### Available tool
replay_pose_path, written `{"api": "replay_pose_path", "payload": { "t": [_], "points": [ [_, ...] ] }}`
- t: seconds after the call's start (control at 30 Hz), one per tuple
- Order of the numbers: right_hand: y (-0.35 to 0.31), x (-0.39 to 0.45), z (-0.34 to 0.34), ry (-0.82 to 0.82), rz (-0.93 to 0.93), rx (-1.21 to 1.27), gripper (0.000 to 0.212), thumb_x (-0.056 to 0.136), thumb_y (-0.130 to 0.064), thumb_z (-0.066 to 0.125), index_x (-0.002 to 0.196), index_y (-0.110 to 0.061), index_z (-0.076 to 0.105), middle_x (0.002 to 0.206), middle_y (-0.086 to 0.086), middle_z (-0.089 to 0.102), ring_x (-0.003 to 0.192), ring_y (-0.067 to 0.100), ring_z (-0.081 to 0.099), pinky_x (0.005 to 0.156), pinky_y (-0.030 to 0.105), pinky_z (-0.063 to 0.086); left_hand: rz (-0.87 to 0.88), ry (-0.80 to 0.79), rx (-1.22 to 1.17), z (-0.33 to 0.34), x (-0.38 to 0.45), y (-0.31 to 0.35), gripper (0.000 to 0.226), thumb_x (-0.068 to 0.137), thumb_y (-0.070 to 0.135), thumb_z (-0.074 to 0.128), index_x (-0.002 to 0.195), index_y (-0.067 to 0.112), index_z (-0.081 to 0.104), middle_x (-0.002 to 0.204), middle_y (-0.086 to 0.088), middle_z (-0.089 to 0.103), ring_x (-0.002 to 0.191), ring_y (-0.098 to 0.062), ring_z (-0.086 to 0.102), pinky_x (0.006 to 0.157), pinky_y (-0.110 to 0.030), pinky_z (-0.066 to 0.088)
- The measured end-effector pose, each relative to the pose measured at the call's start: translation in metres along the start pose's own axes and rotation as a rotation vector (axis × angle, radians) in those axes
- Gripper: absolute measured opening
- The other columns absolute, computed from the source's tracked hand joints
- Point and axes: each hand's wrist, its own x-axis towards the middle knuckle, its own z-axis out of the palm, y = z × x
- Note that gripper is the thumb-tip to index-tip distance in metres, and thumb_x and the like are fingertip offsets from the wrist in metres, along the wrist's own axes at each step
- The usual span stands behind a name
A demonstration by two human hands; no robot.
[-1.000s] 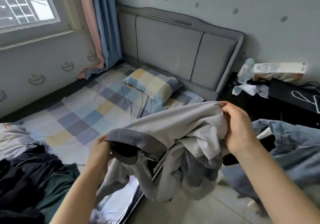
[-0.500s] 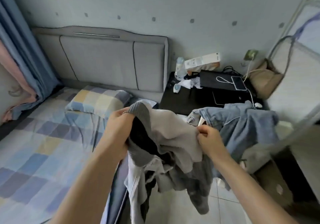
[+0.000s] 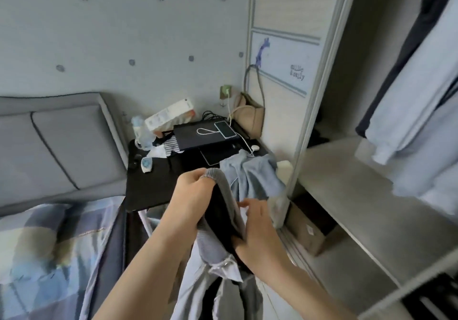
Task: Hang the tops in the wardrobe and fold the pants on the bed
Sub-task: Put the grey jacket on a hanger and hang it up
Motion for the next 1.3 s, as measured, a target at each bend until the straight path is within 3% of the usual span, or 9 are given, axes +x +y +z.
{"api": "replay_pose_path", "payload": {
  "t": [0.17,0.3,0.4,0.57,0.83,0.97,1.07,1.2,1.3],
  "points": [
    [-0.004,0.030,-0.030,0.140,0.054,0.255,0.030,0.078,-0.028,0.073,0.087,-0.031,0.044,0.077,-0.010,0.055,0.071,0.001,0.056,0.062,0.008,0.040,0.222,-0.312,0.121,0.022,0.047,0.027,0.021,0.081,0.011,0.049,0.063,0.005,0.059,0.059,-0.001,0.049,0.058,-0.012,0.045,0.054,-0.024,0.038],
    [0.002,0.041,-0.050,0.093,0.161,0.371,0.023,0.087,-0.029,0.069,0.102,-0.020,0.055,0.090,-0.014,0.064,0.084,-0.001,0.062,0.074,0.014,0.047,0.351,-0.559,0.231,0.042,0.078,0.040,0.021,0.083,0.013,0.057,0.079,-0.006,0.065,0.065,-0.012,0.053,0.066,-0.013,0.046,0.061,-0.029,0.039],
    [0.011,0.037,-0.057,0.159,0.238,0.278,0.005,0.093,-0.024,0.061,0.093,-0.020,0.058,0.084,-0.013,0.061,0.080,0.000,0.059,0.074,0.019,0.046,0.359,-0.681,0.247,0.062,0.092,0.044,0.024,0.089,0.011,0.055,0.074,-0.006,0.063,0.063,-0.006,0.049,0.063,-0.014,0.046,0.060,-0.028,0.036],
    [0.020,0.025,-0.082,0.279,0.456,-0.145,0.029,0.090,-0.032,0.065,0.069,-0.024,0.046,0.061,-0.005,0.050,0.058,0.004,0.046,0.058,0.017,0.033,0.350,-0.755,0.273,0.103,0.099,0.049,0.045,0.099,0.022,0.042,0.055,0.019,0.031,0.043,0.009,0.031,0.038,-0.006,0.033,0.043,-0.019,0.027],
    [0.017,0.011,-0.125,0.542,0.534,0.327,0.019,0.099,-0.016,0.050,0.082,-0.008,0.049,0.077,0.004,0.059,0.074,0.014,0.062,0.072,0.034,0.058,0.608,-1.001,0.277,0.152,0.097,0.091,0.043,0.096,0.036,0.038,0.058,0.017,0.033,0.041,0.012,0.033,0.040,-0.009,0.034,0.041,-0.020,0.027],
    [0.025,0.022,-0.145,0.759,0.561,0.077,0.020,0.102,-0.023,0.040,0.085,-0.013,0.043,0.070,-0.004,0.047,0.057,-0.002,0.045,0.059,0.014,0.040,0.959,-0.972,0.368,0.173,0.108,0.118,0.041,0.099,0.036,0.042,0.081,0.005,0.062,0.071,-0.007,0.066,0.066,-0.021,0.061,0.059,-0.027,0.043],
    [0.026,0.032,-0.174,0.781,0.498,0.026,0.020,0.099,-0.032,0.046,0.086,-0.017,0.043,0.063,-0.016,0.050,0.056,-0.006,0.047,0.055,0.009,0.038,1.062,-0.923,0.341,0.195,0.128,0.140,0.036,0.099,0.026,0.047,0.074,0.001,0.054,0.068,-0.014,0.061,0.065,-0.025,0.060,0.056,-0.023,0.039],
    [0.029,0.053,-0.250,0.751,0.496,-0.481,0.028,0.092,-0.035,0.061,0.069,-0.028,0.046,0.058,-0.014,0.053,0.057,0.000,0.049,0.057,0.020,0.034,1.287,-0.754,0.390,0.221,0.155,0.175,0.025,0.095,0.011,0.054,0.071,0.010,0.046,0.063,-0.007,0.055,0.059,-0.018,0.051,0.055,-0.028,0.033],
    [0.026,0.067,-0.301,0.864,0.555,-0.762,0.016,0.094,-0.033,0.056,0.090,-0.018,0.060,0.078,0.004,0.067,0.075,0.022,0.060,0.064,0.033,0.047,1.491,-0.625,0.445,0.234,0.168,0.183,0.023,0.093,0.014,0.059,0.078,0.017,0.043,0.065,-0.002,0.053,0.059,-0.020,0.050,0.053,-0.032,0.034]
  ]
}}
